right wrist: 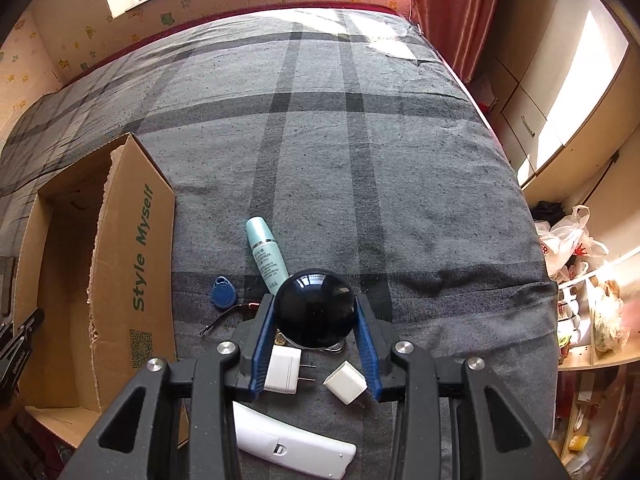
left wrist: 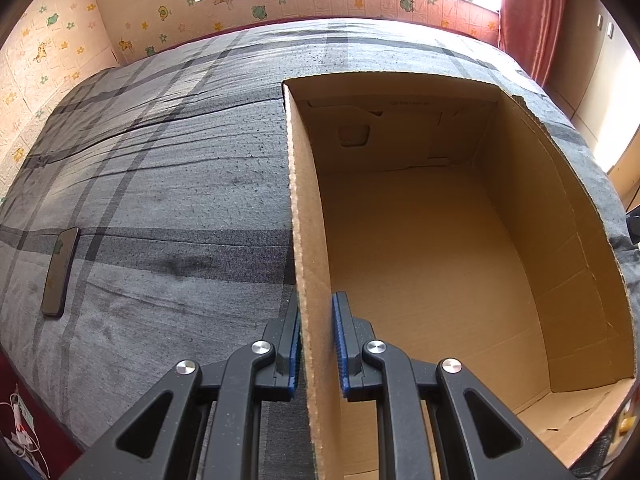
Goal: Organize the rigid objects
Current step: 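Lift the black ball and carry it over the box with the right tool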
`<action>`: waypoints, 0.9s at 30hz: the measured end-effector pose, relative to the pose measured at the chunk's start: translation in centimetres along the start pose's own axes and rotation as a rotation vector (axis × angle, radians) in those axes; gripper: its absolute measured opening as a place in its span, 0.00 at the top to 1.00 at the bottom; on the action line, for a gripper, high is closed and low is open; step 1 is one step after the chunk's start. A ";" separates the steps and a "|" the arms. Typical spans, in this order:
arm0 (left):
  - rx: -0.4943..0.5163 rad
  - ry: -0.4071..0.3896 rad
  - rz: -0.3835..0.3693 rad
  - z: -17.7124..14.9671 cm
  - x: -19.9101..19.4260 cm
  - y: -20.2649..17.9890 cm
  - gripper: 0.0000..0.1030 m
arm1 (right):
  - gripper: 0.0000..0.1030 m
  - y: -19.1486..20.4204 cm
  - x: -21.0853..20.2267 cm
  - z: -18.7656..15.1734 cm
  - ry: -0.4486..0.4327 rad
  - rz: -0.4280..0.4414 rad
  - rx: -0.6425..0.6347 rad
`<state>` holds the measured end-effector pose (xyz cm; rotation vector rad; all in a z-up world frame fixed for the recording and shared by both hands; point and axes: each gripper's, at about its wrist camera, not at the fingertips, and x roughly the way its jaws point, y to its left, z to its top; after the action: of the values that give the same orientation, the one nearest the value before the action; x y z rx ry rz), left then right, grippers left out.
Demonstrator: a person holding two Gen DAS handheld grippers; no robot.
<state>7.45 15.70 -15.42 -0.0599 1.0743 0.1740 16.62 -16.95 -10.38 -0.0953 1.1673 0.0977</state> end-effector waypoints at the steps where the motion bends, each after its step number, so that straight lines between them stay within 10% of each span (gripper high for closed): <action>1: 0.001 0.000 0.000 0.0 0.0 0.0 0.85 | 0.61 0.5 -0.4 0.0 -0.002 0.005 -0.008; 27: -0.002 -0.002 -0.004 0.0 -0.1 0.1 0.85 | 0.61 15.3 -3.9 -0.7 -0.023 0.192 -0.283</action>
<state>7.37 15.83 -15.39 -0.0633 1.0718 0.1716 12.56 -2.01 -7.42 -0.2307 1.1326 0.4329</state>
